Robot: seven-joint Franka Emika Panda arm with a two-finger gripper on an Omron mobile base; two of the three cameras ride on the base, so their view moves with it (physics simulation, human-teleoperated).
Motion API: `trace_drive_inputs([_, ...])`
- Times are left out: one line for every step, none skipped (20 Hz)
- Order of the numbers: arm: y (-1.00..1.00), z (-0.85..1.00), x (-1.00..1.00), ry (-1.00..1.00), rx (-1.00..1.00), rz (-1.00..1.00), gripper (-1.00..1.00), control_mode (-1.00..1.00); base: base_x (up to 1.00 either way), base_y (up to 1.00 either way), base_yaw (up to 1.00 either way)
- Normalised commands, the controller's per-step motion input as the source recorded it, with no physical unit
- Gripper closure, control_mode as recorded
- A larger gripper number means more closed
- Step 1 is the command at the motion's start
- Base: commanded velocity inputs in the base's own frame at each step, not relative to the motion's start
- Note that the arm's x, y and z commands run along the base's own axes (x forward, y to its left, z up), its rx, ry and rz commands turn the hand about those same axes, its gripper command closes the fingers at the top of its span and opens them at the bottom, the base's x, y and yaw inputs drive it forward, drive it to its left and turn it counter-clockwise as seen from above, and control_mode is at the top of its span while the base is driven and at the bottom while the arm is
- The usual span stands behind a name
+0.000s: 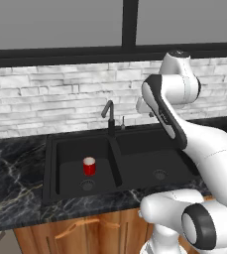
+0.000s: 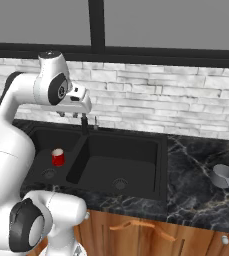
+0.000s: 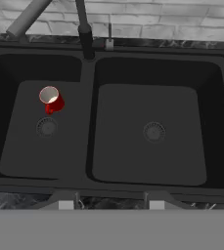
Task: Move any existing items from the left basin to the right basin for drying. Then move the measuring cup from the counter to the left basin of the sink for washing.
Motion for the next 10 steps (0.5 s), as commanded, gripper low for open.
trace_drive_inputs([0.01,0.00,0.00,0.00,0.00,0.00,-1.00,-1.00,0.00,0.00,0.00])
trace_drive_inputs([0.07,0.00,0.00,0.00,0.00,0.00,-1.00,-1.00,0.00,0.00,0.00])
trace_drive_inputs([0.08,0.00,0.00,0.00,0.00,0.00,-1.00,-1.00,0.00,0.00,0.00])
trace_drive_inputs([0.16,-0.01,0.00,-0.01,-0.01,0.00,-1.00,-1.00,0.00,0.00,0.00])
trace_drive_inputs([0.23,0.00,0.00,-0.01,-0.02,0.00,-1.00,-1.00,0.00,0.00,0.00])
trace_drive_inputs([0.28,-0.02,0.00,-0.02,-0.03,0.00,-1.00,-1.00,0.00,0.00,0.00])
trace_drive_inputs([0.31,-0.03,0.00,-0.02,-0.03,0.00,-1.00,-1.00,0.00,0.00,0.00])
trace_drive_inputs([0.35,-0.03,0.00,0.00,-0.03,-0.01,-1.00,-1.00,0.00,0.00,0.00])
trace_drive_inputs([0.34,-0.01,0.00,0.00,-0.03,-0.02,-1.00,-1.00,0.00,0.00,0.00])
trace_drive_inputs([0.33,0.00,0.00,0.00,-0.02,-0.03,-1.00,-1.00,0.00,0.00,0.00])
